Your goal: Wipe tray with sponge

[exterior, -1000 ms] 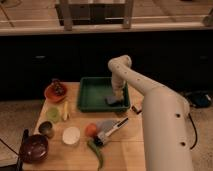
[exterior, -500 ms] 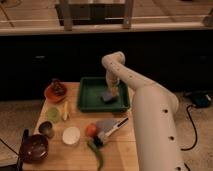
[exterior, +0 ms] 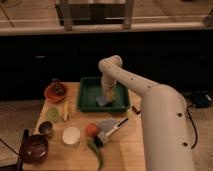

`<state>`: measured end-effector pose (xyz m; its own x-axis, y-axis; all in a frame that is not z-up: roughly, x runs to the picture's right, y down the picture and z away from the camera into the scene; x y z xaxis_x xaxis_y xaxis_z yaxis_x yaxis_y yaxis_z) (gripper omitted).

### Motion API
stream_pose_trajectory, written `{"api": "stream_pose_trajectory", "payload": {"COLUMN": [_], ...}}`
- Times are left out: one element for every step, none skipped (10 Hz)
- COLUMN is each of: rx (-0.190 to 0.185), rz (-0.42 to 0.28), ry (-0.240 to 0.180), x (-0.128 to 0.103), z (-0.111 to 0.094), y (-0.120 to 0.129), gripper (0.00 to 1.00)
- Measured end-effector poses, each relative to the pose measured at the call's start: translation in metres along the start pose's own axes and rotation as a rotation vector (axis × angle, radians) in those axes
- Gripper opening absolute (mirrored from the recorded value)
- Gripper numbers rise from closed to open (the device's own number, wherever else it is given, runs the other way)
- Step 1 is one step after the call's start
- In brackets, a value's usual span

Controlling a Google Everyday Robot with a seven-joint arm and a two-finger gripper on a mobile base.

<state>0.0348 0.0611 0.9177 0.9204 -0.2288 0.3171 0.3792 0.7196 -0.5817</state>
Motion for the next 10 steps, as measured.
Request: {"api": "stream_pose_trajectory", "payload": {"rx": [-0.002,-0.004,-0.008,-0.014,-0.017,-0.015,-0.012,-0.008,-0.006,-0.005], "rz": [0.013,0.042,0.068,0.088,0.116,0.122,0.122,0.114,0.101,0.085], "ry": [-0.002,0.001,0.006,0.012,0.020,0.025,0.029,0.034,0.033,0.031], "x": [0.009,0.028,0.042,0.053,0.069,0.073,0.073,0.067,0.059,0.050], "z": [0.000,0.002,0.004,0.006,0.008,0.010,0.011,0.013,0.013,0.014], "y": [0.007,0.014,0.017,0.017,0.005,-0.005,-0.015,-0.030,-0.037,-0.043], "gripper": [0.00,0.00,0.00,0.00,0.00,0.00,0.00,0.00,0.00,0.00]}}
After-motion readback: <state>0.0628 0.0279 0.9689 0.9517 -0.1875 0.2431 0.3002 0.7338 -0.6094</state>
